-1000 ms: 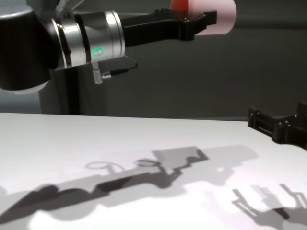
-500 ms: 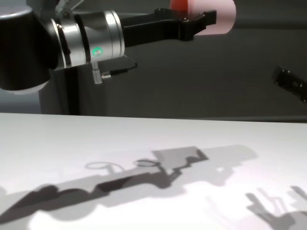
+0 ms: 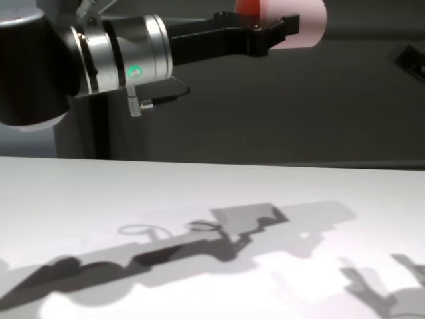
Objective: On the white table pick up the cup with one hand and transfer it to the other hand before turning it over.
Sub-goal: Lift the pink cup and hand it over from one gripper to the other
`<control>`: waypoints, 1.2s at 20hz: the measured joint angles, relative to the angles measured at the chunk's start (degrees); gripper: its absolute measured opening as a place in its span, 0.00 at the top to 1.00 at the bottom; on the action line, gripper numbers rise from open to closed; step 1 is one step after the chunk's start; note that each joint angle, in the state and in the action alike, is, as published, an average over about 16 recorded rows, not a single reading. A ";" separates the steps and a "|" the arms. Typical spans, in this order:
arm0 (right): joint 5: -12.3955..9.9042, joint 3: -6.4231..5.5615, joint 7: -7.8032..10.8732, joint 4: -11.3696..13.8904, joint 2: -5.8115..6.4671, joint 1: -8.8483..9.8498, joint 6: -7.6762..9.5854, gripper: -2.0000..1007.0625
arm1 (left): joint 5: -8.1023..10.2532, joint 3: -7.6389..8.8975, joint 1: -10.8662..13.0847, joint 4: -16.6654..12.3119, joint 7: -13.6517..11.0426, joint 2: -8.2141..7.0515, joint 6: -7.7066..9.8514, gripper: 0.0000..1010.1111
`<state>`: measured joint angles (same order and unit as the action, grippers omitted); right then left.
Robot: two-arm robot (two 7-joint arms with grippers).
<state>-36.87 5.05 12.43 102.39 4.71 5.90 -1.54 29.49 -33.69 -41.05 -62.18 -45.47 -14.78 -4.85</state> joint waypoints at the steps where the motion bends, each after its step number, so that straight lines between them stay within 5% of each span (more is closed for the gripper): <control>1: -1.75 -0.27 0.68 -0.35 -0.25 -0.33 0.28 0.01 | 0.00 0.00 0.00 0.00 0.00 0.00 0.00 0.95; 6: -11.15 -1.73 3.82 -2.90 -1.60 -2.47 2.87 0.01 | 0.00 0.00 0.01 -0.01 0.00 0.00 0.00 0.95; 14: -26.48 -4.22 7.57 -8.62 -3.77 -6.73 9.91 0.01 | 0.00 0.00 0.01 -0.01 0.00 -0.01 0.00 0.95; 24: -39.43 -5.42 11.29 -15.35 -5.44 -12.09 16.98 0.01 | 0.00 0.00 0.01 -0.01 0.00 -0.01 0.00 0.95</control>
<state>-76.30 -0.37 23.71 87.04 -0.73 -6.19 15.44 29.49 -33.69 -41.03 -62.19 -45.47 -14.78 -4.86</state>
